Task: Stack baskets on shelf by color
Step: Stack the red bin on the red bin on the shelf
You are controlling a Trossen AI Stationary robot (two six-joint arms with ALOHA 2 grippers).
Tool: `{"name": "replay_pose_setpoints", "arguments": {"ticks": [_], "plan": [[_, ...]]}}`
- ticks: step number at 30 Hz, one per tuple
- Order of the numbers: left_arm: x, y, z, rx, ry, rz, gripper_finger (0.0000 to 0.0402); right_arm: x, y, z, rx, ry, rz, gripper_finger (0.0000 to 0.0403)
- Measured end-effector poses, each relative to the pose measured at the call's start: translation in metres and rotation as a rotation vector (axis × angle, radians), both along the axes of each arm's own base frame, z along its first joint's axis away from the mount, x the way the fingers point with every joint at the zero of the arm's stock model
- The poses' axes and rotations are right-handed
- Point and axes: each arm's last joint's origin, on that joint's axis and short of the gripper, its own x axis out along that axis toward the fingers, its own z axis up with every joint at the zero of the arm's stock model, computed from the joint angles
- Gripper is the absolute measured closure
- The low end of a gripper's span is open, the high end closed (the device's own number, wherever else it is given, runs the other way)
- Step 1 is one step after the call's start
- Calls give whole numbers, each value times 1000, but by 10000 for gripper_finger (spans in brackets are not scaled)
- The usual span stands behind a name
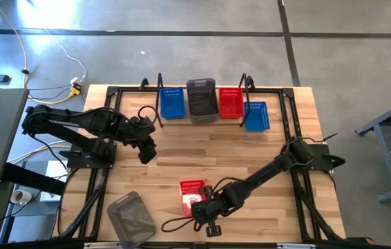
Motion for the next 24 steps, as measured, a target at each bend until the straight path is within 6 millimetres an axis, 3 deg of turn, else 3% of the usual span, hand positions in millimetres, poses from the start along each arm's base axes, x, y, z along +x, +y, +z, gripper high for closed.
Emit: {"name": "replay_pose_setpoints", "arguments": {"ticks": [11, 24], "plan": [[0, 0, 0, 5, 1, -8, 303, 0, -18, 36, -188, -10, 0, 403], [0, 0, 0, 28, 6, -29, 303, -23, -75, 100, -374, -67, -121, 403]]}}
